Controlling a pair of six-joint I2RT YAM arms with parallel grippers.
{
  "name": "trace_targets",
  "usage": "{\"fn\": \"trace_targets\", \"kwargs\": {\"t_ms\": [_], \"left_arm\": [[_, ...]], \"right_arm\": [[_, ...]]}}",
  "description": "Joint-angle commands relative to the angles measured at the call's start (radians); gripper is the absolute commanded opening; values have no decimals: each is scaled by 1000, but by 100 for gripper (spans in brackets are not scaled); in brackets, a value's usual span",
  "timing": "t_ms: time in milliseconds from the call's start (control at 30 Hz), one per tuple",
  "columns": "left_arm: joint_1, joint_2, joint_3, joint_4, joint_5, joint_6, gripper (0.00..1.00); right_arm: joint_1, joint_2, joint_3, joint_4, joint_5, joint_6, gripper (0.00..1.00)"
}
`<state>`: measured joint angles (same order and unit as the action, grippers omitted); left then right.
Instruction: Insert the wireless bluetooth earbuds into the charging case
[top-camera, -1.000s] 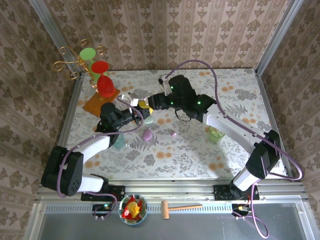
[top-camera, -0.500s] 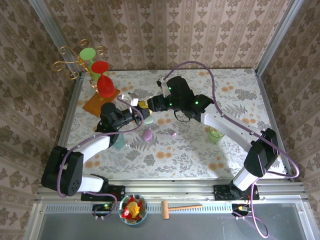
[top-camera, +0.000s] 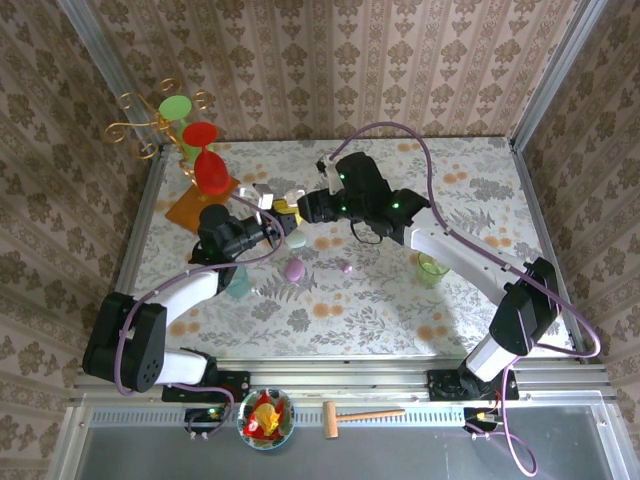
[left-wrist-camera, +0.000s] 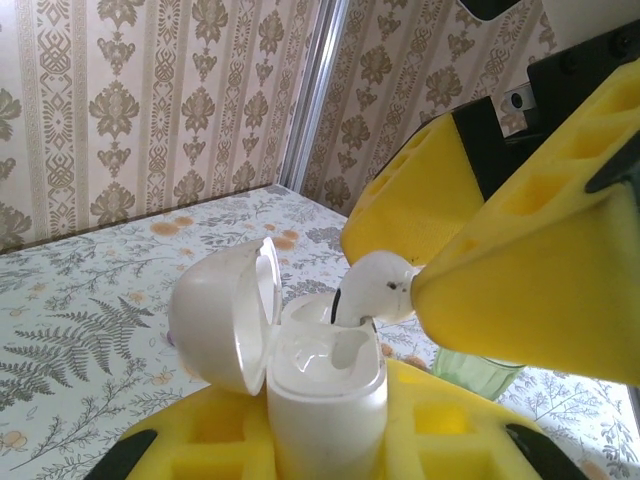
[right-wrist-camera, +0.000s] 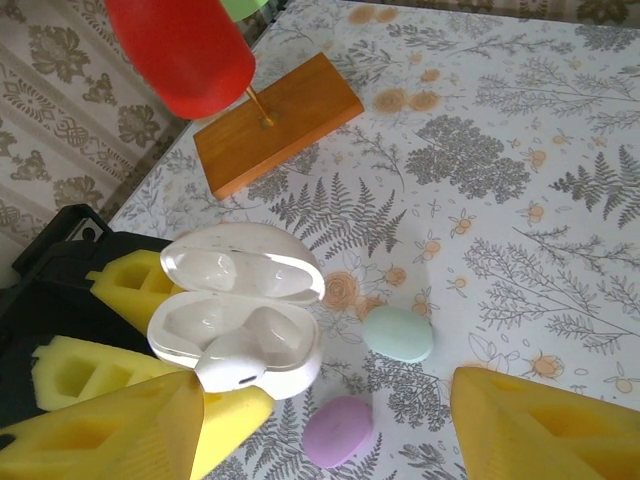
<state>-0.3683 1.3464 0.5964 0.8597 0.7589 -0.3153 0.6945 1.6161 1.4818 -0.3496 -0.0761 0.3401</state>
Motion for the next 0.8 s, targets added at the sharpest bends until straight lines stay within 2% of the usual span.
{"fn": "trace_targets", "kwargs": {"t_ms": [0,467,600,767], "left_arm": [[5,-40,6,52,20,-13,0],[6,-36,13,51,24,-13,0],[12,-37,6,60,16,-4,0],[35,-78,-15,59,-8,51,0]], "right_arm": [[-19,-27,-19,-37,73,-13,66],[-23,-52,-31,-7,40,-19,66],[-37,-97,-79,29,18,-16,66],[-70,-135,-189,58,-21,64,66]]}}
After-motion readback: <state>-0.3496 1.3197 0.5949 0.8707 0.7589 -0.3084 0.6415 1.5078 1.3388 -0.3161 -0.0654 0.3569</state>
